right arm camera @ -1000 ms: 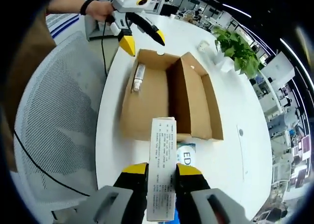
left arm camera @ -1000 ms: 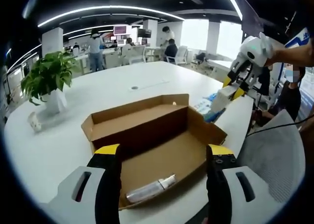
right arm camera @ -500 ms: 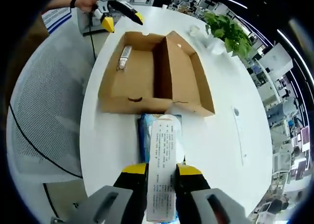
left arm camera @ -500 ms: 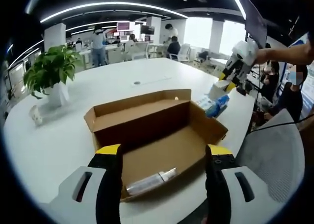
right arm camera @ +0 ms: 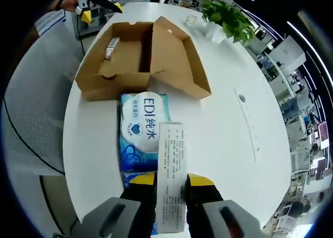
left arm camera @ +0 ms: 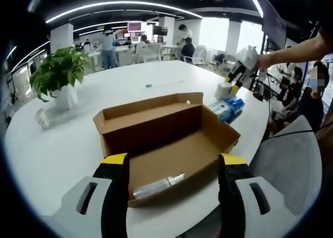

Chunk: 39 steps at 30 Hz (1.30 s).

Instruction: Operate the shoe box by opening the lid, removing the specified soft item, and placing it in the target area until the item is outside and the box remains undamaged.

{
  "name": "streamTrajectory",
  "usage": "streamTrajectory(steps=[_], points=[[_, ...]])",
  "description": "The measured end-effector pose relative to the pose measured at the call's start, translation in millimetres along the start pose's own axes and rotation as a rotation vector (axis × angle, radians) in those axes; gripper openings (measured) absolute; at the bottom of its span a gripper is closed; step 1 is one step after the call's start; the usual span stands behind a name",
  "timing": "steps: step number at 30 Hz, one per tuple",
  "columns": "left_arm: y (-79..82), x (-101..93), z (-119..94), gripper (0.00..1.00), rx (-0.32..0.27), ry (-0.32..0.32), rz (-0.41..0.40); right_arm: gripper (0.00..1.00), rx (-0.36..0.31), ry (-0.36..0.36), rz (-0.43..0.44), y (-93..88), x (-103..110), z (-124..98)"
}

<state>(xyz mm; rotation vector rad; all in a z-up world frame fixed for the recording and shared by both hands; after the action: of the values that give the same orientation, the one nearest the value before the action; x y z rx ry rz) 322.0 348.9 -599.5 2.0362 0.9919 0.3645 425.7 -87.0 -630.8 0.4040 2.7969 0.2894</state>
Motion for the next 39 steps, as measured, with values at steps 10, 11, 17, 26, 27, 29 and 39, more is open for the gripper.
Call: streamTrajectory(steps=[10,11,17,26,27,29,39], points=[[-4.2,4.0,-8.7,0.69,0.012,0.041,-0.019,0.16,0.032,0.007,-0.073,-11.9,-20.8,14.0],[-4.1,3.5,-9.1,0.69,0.014,0.044,-0.019,0.16,0.035,0.008,-0.075,-13.2,-22.2,15.9],[-3.9,0.0,-9.5,0.69,0.025,0.056,-0.019,0.17,0.061,0.015,-0.091,-21.7,-31.0,27.3],[-3.9,2.0,-12.9,0.69,0.035,0.084,-0.030,0.17,0.090,0.046,-0.084,-36.8,-33.3,45.5],[-3.9,2.5,-13.1,0.69,0.036,0.086,-0.031,0.17,0.092,0.049,-0.084,-37.6,-33.5,47.1],[-3.7,3.4,-13.4,0.69,0.040,0.091,-0.030,0.17,0.094,0.054,-0.089,-39.5,-35.1,51.0],[-0.7,6.7,-12.9,0.69,0.044,0.108,-0.032,0.17,0.110,0.079,-0.107,-41.7,-33.8,59.9]])
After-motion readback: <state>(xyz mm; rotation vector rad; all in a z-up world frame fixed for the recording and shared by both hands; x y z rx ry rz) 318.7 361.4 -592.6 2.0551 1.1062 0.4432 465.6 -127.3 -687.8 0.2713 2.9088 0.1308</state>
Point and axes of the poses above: the point that each gripper's makers call its tool centre point, and the gripper's own axes: z roughly forward along the fingers, x roughly to its left, y roughly out of its top, the point moved 7 cm from there along -z, roughly backward along the fingers, and after that the axes turned 5 degrees about x, right-handed, at the moved point
